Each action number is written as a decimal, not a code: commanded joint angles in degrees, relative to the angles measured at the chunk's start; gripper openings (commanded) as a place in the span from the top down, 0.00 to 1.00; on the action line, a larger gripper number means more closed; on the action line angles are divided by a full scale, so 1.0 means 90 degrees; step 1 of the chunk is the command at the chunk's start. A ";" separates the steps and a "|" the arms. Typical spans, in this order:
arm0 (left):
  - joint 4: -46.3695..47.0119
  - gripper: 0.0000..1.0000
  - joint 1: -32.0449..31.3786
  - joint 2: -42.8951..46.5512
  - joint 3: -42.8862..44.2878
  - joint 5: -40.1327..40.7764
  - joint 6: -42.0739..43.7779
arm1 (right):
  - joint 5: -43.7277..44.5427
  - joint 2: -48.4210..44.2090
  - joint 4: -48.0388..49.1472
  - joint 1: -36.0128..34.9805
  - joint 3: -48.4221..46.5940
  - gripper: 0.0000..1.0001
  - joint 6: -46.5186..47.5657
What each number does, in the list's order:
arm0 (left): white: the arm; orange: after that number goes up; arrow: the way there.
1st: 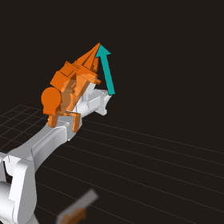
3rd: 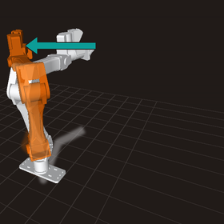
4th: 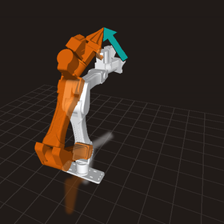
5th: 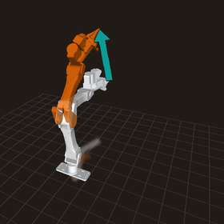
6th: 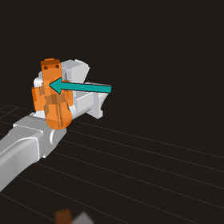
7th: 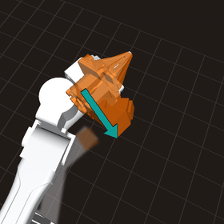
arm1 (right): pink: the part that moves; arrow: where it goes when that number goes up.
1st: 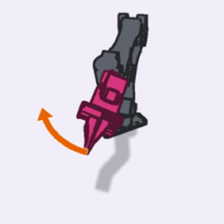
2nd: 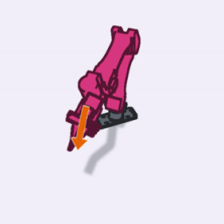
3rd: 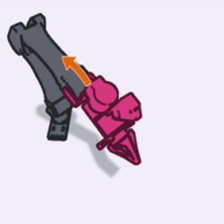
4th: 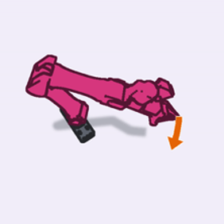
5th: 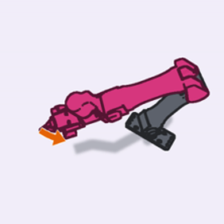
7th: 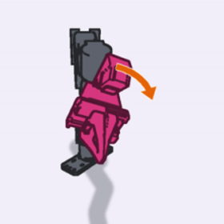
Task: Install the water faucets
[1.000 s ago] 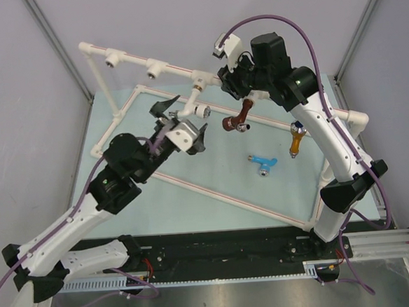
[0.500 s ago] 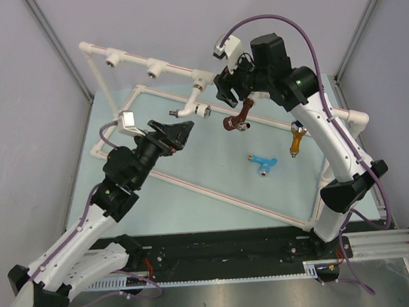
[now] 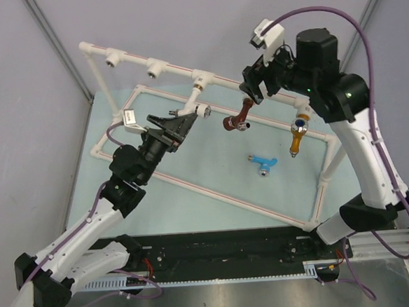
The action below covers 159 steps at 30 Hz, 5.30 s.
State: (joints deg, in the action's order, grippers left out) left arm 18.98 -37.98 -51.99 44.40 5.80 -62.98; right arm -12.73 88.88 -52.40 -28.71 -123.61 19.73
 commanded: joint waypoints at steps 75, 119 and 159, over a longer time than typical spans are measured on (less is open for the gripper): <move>-0.0907 0.73 0.0187 -0.0883 0.1755 -0.0780 0.8596 | -0.0392 -0.0813 -0.0427 0.1022 0.1830 1.00 0.0767; -0.2383 0.00 0.1950 0.0688 0.1730 -0.0056 0.1622 | -0.0294 -0.0764 -0.0408 0.1002 0.1830 1.00 0.0728; 0.0371 0.14 0.2315 -0.1245 0.1004 -0.2910 -0.2943 | -0.0177 -0.0843 -0.0301 0.1002 0.2016 1.00 0.0748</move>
State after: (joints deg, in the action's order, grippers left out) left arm 17.91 -16.86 -63.05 49.71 -19.53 -88.09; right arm -18.90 81.25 -55.35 -20.27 -106.72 33.01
